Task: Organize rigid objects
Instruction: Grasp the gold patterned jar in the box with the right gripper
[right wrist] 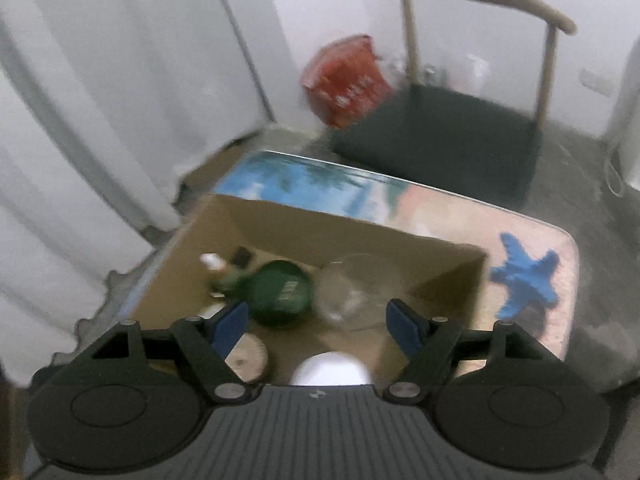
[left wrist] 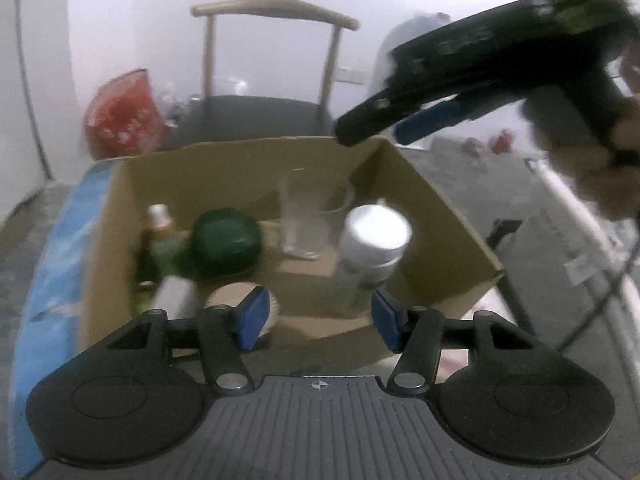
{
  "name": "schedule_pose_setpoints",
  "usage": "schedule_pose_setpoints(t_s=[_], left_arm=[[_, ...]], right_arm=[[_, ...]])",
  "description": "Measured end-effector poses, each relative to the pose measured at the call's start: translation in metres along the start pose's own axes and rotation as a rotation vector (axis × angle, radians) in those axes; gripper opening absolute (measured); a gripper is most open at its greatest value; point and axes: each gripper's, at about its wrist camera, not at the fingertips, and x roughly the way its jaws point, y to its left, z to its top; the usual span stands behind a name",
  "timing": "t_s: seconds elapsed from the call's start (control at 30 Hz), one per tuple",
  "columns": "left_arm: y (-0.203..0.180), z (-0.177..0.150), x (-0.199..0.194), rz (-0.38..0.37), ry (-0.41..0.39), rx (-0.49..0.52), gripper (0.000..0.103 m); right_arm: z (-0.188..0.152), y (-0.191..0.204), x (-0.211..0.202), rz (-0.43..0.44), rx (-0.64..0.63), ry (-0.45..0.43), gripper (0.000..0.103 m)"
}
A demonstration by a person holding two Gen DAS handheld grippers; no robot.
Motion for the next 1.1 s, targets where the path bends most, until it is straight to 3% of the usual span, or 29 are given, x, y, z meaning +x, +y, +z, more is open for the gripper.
schedule_pose_setpoints(t_s=[0.13,0.27,0.47,0.7,0.9,1.1], left_arm=[[0.013,-0.006,-0.004,0.069,-0.003,-0.009,0.056],[0.028,-0.01,-0.004,0.092,0.006,-0.034,0.056],[0.036,-0.01,-0.001,0.064,-0.001,-0.032,0.056],[0.042,-0.01,-0.001,0.055,-0.003,-0.034,0.055],[0.046,-0.011,-0.002,0.056,-0.005,-0.039,0.055],[0.051,-0.011,-0.009,0.06,-0.015,-0.047,0.055]], right_arm=[[-0.005,0.033,0.007,0.078,-0.055,0.041,0.075],[-0.006,0.066,0.046,0.095,-0.104,0.145,0.061],[-0.012,0.098,0.105,0.028,-0.173,0.283,0.049],[-0.014,0.103,0.138,-0.061,-0.201,0.378,0.049],[-0.015,0.104,0.158,-0.071,-0.218,0.445,0.051],[-0.013,0.111,0.162,-0.088,-0.27,0.44,0.05]])
